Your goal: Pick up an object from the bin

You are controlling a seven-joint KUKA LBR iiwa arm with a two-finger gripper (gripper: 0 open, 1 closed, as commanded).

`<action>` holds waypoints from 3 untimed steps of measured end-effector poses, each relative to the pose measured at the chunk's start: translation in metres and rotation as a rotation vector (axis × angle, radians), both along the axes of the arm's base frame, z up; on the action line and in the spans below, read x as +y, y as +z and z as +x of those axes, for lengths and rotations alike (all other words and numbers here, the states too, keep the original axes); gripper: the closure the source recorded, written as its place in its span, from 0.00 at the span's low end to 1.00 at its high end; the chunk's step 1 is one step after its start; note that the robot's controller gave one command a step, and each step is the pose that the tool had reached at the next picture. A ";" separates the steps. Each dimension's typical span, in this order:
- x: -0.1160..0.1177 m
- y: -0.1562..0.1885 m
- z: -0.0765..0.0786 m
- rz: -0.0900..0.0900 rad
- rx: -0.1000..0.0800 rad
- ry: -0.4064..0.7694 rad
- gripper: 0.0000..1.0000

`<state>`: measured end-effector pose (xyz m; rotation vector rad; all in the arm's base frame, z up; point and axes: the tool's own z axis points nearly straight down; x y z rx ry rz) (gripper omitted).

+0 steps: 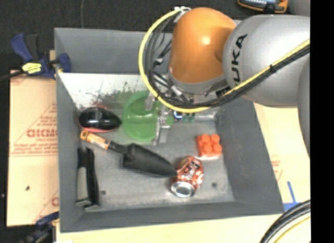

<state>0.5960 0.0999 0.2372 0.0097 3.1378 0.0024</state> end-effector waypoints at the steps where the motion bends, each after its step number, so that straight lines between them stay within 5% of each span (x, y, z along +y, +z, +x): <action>1: 0.000 0.000 0.000 0.000 0.000 0.000 0.00; 2: -0.016 -0.053 -0.014 0.001 0.000 -0.003 0.00; 3: -0.011 -0.038 -0.003 0.003 -0.015 -0.028 0.00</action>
Offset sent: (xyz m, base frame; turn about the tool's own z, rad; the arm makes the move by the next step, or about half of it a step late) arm -0.0146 -0.0156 -0.0521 0.0015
